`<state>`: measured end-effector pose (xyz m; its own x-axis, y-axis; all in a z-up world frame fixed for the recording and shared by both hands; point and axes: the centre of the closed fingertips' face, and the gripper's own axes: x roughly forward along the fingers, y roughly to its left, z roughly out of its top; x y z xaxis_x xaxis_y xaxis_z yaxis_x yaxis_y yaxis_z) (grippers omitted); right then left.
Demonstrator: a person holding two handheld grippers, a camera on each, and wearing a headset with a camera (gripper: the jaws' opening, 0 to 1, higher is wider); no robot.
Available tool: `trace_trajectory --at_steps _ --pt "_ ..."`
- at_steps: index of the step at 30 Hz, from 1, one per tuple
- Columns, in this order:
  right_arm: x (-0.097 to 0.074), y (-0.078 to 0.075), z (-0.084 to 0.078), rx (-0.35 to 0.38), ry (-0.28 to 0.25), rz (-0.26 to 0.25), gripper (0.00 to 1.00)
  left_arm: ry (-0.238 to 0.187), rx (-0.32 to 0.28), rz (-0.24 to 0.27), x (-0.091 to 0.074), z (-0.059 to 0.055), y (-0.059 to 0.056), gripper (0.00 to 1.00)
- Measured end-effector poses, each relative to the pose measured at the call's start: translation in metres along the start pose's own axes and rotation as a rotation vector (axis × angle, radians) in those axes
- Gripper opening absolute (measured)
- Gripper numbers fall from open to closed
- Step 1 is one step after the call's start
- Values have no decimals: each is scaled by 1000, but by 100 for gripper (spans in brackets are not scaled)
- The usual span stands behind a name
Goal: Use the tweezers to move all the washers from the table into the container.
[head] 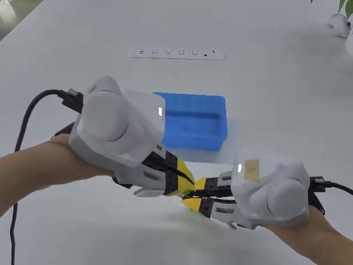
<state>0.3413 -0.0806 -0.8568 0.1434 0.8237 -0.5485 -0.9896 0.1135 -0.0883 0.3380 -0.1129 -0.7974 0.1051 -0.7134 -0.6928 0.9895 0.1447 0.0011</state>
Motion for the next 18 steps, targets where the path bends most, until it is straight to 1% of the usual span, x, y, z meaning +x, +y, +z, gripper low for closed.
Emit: trace_trajectory --at_steps 1,2,3,5,7,10,14,15,16,18 --pt "0 -1 1 17 -11 0 7 -5 -11 8 -4 -1 3 5" --pt "-1 -2 1 13 -14 -6 7 -2 -16 16 -6 -3 5 6" --pt "-1 -3 3 15 -20 -8 7 14 -22 34 -10 -9 9 8" --pt "-2 -3 6 24 -33 -7 7 49 -35 49 -17 -21 14 10" --pt "-1 -4 8 19 -35 -5 7 85 -30 63 -22 -32 17 13" --pt "0 -4 9 20 -40 -4 7 103 -50 62 -30 -44 17 16" --pt "0 -4 12 29 -52 -5 7 145 -45 73 -32 -57 19 16" --pt "-1 -3 12 29 -54 -2 7 143 -47 72 -32 -56 19 16" --pt "-1 -3 12 29 -53 -3 7 127 -52 74 -32 -54 19 15" --pt "-1 -2 12 26 -51 0 7 81 -76 68 -31 -45 19 12"
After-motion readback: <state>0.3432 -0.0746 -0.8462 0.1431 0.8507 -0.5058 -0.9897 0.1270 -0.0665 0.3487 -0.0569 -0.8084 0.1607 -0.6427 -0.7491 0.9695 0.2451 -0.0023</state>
